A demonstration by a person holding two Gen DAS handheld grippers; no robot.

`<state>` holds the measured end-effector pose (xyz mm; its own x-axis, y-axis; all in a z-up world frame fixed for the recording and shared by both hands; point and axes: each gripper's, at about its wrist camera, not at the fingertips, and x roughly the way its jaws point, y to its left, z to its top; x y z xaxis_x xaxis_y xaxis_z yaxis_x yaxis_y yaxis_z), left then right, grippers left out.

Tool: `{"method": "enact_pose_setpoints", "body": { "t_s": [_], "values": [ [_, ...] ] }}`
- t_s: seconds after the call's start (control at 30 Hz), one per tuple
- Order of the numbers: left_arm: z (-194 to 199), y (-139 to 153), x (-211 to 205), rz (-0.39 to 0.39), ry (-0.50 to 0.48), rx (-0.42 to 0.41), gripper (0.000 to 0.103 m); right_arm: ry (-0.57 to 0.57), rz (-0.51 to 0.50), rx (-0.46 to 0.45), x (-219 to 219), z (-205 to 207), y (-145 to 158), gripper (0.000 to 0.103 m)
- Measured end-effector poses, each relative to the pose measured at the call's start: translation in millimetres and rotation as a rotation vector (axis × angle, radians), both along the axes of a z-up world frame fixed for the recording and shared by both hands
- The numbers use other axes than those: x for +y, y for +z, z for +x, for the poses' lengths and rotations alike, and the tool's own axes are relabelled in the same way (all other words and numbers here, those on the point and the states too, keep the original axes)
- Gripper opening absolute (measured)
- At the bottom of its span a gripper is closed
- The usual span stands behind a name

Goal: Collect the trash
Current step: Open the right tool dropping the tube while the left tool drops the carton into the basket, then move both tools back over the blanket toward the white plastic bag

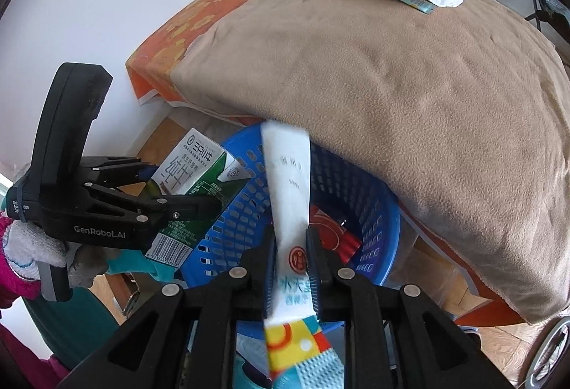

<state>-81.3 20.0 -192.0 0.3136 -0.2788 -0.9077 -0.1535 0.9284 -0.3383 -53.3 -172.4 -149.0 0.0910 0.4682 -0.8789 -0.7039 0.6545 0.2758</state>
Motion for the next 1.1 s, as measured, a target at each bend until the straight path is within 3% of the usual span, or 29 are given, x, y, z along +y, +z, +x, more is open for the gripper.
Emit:
{"method": "enact_pose_setpoints", "body": {
  "t_s": [0.17,0.3,0.47,0.6,1.1],
  "values": [
    [2,1,-2,0.007,-0.010,0.001,0.068,-0.011,0.005,-0.016,-1,1,3,0.030],
    [4,0,-3,0.004,-0.006,0.012,0.068,-0.036,0.005,-0.033,-5,4,5,0.053],
    [5,-3,-2,0.002,0.005,0.033,0.068,-0.056,0.007,-0.032,-8,7,6,0.054],
    [6,-4,-2,0.000,0.006,0.042,0.068,-0.063,0.007,-0.034,-9,8,7,0.067],
    [7,6,-12,0.075,-0.045,0.003,0.068,-0.083,0.033,-0.043,-11,10,13,0.072]
  ]
}}
